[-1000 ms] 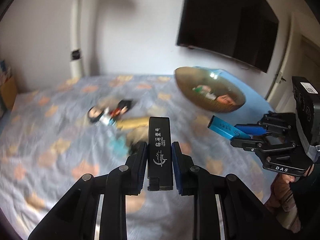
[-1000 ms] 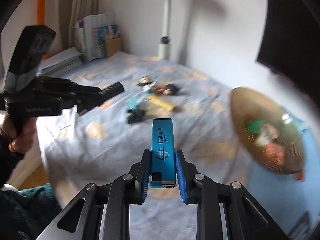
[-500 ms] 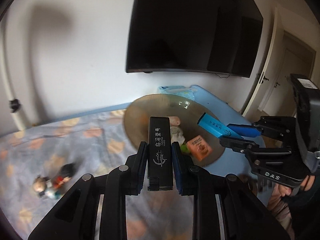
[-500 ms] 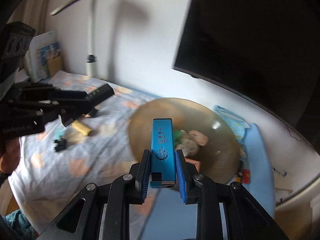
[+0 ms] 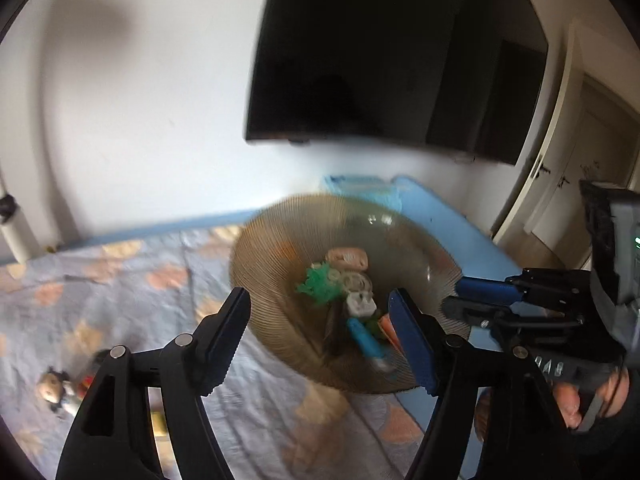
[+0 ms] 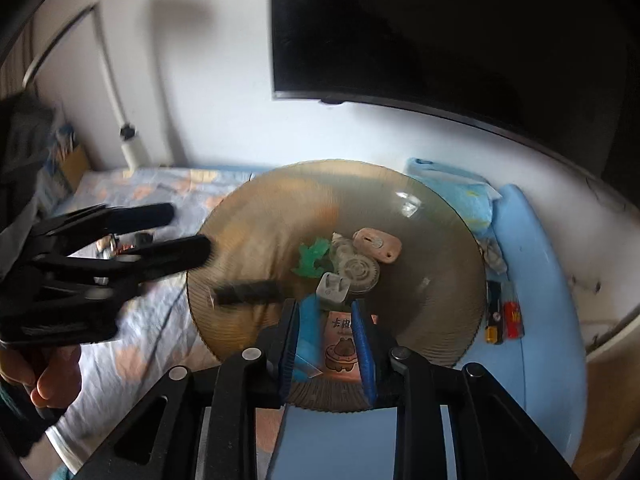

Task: Organize rigid objects
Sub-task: 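Carry the USB stick and blue lighter over the gold bowl and open both grippers, then return both grippers toward the teal figure and black figurine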

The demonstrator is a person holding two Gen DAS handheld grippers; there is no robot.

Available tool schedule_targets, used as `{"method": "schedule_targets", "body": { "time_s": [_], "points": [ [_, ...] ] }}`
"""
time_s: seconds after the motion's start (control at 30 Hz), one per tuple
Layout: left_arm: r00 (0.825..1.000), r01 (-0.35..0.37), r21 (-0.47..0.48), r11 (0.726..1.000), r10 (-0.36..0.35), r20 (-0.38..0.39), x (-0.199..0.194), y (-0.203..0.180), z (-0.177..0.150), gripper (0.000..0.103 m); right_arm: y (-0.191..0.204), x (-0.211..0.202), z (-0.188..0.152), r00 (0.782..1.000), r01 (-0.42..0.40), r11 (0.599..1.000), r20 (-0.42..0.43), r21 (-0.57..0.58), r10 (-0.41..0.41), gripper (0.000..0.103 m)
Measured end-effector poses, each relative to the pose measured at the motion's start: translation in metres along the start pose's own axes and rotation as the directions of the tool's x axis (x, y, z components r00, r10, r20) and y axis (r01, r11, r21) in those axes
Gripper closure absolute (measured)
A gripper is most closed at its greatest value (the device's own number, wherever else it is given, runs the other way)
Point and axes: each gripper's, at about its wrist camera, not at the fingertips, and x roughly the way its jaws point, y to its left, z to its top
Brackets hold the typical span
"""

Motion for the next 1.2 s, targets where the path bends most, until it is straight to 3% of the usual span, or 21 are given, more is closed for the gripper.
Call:
{"method": "schedule_targets", "body": {
  "time_s": [0.13,0.3,0.37,0.43,0.53,0.67,0.73,0.93,1.2],
  "points": [
    [0.998,-0.031,-0.035,0.999,0.033,0.053,-0.041,0.018,0.0,0.033,0.0,-0.023,0.0,0.999,-0.005,1.0,0.037,0.026,0.004,0.077],
    [0.989,-0.074,-0.075,0.994,0.082,0.119,-0.101,0.043,-0.015,0.033,0.035,-0.048,0.006,0.997,-0.026,1.0,0.073,-0.009,0.026,0.076],
    [0.984,-0.099,-0.078,0.992,0.109,0.139,-0.125,0.051,-0.027,0.032,0.061,-0.059,0.008,0.995,-0.044,0.998,0.088,-0.05,0.049,0.071],
    [0.979,-0.119,-0.079,0.99,0.13,0.156,-0.143,0.06,-0.04,0.032,0.092,-0.068,0.006,0.99,-0.067,0.992,0.117,-0.106,0.079,0.053],
    [0.973,-0.149,-0.125,0.981,0.168,0.161,-0.162,0.081,-0.07,0.031,0.135,-0.071,-0.007,0.981,-0.077,0.983,0.163,-0.169,0.105,0.05],
    [0.972,-0.2,-0.206,0.958,0.22,0.083,-0.158,0.117,-0.119,0.031,0.18,-0.043,-0.041,0.98,-0.126,0.971,0.128,-0.205,0.154,0.05],
    [0.956,-0.282,-0.224,0.933,0.292,0.011,-0.146,0.137,-0.145,0.031,0.202,-0.018,-0.062,0.985,-0.137,0.965,0.068,-0.225,0.156,0.05],
    [0.934,-0.356,-0.288,0.889,0.349,-0.077,-0.129,0.171,-0.188,0.031,0.231,0.033,-0.099,0.989,-0.148,0.953,-0.019,-0.266,0.148,0.05],
    [0.936,-0.351,-0.258,0.9,0.337,-0.098,-0.118,0.168,-0.19,0.031,0.21,0.049,-0.101,0.979,-0.205,0.968,-0.052,-0.147,0.199,0.046]
  ]
}}
